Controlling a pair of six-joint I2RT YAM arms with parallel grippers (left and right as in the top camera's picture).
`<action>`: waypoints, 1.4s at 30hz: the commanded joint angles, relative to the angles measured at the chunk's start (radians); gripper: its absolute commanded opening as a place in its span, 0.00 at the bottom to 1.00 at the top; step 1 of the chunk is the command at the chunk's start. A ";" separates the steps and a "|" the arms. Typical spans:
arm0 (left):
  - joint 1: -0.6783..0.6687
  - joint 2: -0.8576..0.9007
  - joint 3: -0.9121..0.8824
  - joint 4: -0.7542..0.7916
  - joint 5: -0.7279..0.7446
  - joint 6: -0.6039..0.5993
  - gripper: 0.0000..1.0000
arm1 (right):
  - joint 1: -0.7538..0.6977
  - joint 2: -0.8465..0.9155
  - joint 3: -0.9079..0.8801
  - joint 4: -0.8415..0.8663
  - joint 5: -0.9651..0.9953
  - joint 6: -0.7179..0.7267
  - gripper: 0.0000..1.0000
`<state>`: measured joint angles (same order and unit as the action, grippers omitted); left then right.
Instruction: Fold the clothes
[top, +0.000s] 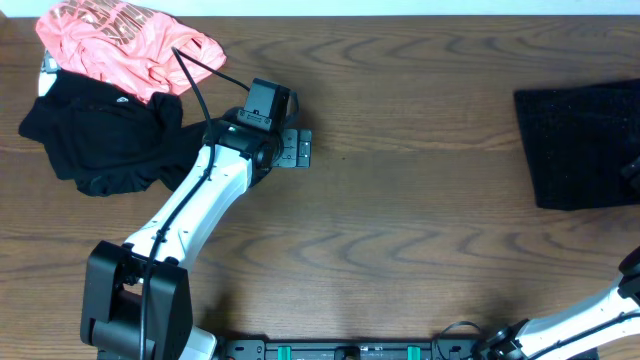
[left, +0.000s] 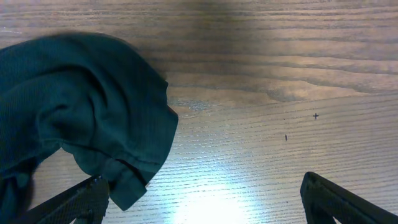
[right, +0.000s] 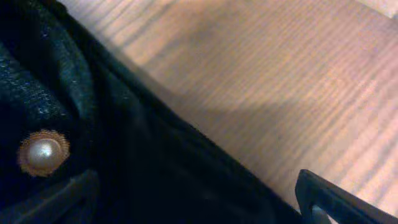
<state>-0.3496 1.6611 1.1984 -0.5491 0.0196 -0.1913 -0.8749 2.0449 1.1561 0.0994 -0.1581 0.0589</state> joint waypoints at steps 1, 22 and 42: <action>-0.003 0.006 0.000 0.011 -0.001 -0.013 0.98 | -0.003 -0.134 0.065 -0.062 -0.006 0.023 0.99; -0.003 0.006 0.000 0.013 -0.001 -0.013 0.98 | 0.245 -0.420 0.143 -0.375 -0.322 0.068 0.99; -0.003 0.006 0.000 0.013 -0.001 -0.013 0.98 | 0.303 0.020 0.143 -0.015 -0.338 -0.212 0.99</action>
<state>-0.3496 1.6611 1.1984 -0.5369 0.0200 -0.1909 -0.5823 2.0228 1.2961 0.0605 -0.4839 -0.0803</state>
